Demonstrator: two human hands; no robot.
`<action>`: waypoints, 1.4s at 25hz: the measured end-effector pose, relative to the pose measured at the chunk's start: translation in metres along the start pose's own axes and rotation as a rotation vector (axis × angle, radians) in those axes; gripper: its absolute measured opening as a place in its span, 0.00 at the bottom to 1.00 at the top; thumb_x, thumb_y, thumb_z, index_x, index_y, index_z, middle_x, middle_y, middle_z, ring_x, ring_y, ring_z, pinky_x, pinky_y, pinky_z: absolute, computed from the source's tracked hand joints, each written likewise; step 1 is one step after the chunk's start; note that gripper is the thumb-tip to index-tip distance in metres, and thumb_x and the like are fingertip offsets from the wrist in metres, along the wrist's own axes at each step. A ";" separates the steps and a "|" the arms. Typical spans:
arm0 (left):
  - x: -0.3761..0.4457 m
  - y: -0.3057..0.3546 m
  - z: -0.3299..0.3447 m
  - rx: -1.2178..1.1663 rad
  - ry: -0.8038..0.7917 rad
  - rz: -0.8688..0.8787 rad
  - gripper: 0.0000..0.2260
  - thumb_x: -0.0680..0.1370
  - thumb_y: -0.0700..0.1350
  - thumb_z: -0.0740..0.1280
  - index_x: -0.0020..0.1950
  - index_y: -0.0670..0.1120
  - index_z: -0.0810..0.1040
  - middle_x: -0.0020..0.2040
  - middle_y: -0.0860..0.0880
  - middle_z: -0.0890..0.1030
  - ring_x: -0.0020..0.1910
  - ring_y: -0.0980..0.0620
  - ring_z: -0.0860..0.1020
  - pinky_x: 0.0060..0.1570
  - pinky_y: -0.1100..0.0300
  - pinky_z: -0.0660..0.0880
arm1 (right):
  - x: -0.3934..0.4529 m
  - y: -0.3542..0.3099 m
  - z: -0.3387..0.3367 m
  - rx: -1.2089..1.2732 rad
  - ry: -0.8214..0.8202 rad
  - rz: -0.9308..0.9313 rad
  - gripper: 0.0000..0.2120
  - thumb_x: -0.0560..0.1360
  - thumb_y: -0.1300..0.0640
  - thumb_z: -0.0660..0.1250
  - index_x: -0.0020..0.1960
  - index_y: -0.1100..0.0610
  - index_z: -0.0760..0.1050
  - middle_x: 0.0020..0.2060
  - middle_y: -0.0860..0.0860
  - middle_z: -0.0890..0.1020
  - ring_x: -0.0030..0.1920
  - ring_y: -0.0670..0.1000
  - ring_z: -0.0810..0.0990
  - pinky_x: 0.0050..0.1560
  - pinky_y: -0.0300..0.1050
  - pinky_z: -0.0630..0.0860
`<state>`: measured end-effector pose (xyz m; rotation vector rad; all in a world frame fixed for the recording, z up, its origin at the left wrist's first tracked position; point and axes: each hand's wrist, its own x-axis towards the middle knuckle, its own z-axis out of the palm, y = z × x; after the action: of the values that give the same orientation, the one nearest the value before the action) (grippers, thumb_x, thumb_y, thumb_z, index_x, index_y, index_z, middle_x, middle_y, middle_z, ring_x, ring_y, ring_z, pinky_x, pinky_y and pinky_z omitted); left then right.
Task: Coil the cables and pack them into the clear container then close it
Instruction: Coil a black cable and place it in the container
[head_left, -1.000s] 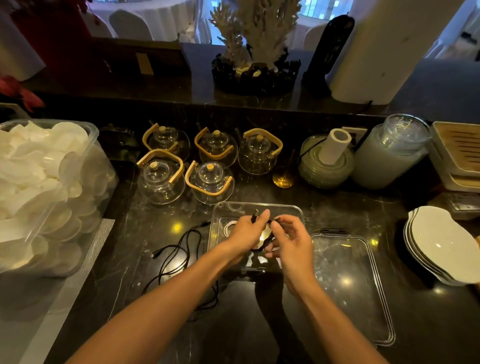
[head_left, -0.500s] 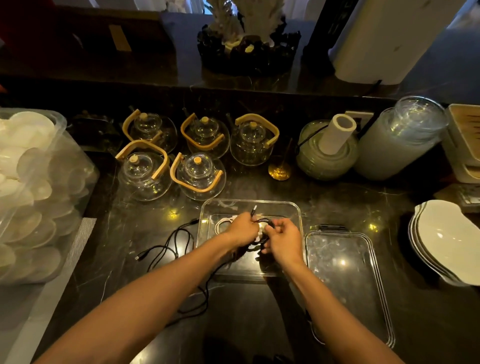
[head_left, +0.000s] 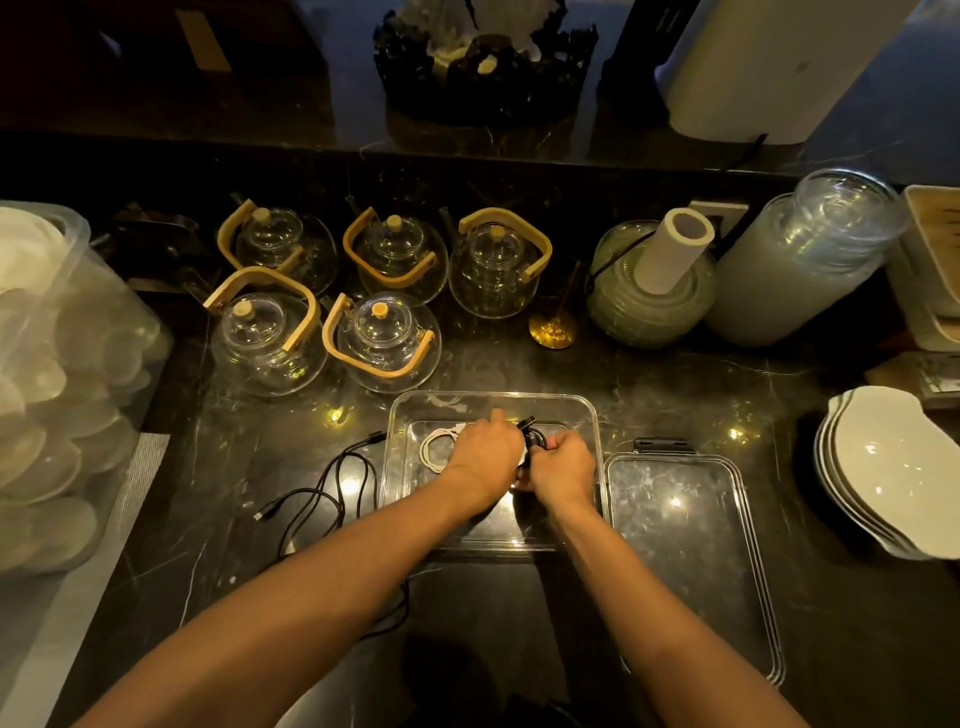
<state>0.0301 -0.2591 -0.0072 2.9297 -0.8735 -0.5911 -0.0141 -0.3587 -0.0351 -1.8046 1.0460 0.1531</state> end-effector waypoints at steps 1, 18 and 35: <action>0.001 0.001 0.001 0.013 -0.007 -0.006 0.14 0.79 0.37 0.65 0.65 0.36 0.74 0.62 0.37 0.74 0.58 0.40 0.79 0.57 0.50 0.76 | 0.000 0.000 0.001 -0.006 0.015 -0.004 0.08 0.79 0.64 0.67 0.46 0.54 0.71 0.43 0.56 0.84 0.35 0.56 0.87 0.38 0.57 0.86; 0.005 -0.021 0.006 -0.180 0.122 -0.067 0.07 0.81 0.41 0.66 0.52 0.41 0.83 0.49 0.42 0.81 0.48 0.40 0.82 0.47 0.48 0.79 | -0.019 -0.006 -0.016 -0.278 -0.024 -0.253 0.12 0.81 0.60 0.61 0.61 0.62 0.77 0.43 0.57 0.85 0.42 0.58 0.85 0.46 0.59 0.84; -0.013 -0.030 -0.003 -0.418 0.125 -0.047 0.14 0.73 0.39 0.73 0.59 0.45 0.80 0.54 0.45 0.79 0.53 0.42 0.80 0.53 0.47 0.79 | -0.047 0.000 -0.036 -0.462 -0.091 -0.478 0.09 0.80 0.56 0.69 0.59 0.57 0.76 0.50 0.51 0.82 0.47 0.53 0.83 0.49 0.53 0.81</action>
<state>0.0367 -0.2269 -0.0043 2.5801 -0.5849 -0.5126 -0.0553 -0.3603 0.0078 -2.3892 0.5122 0.1921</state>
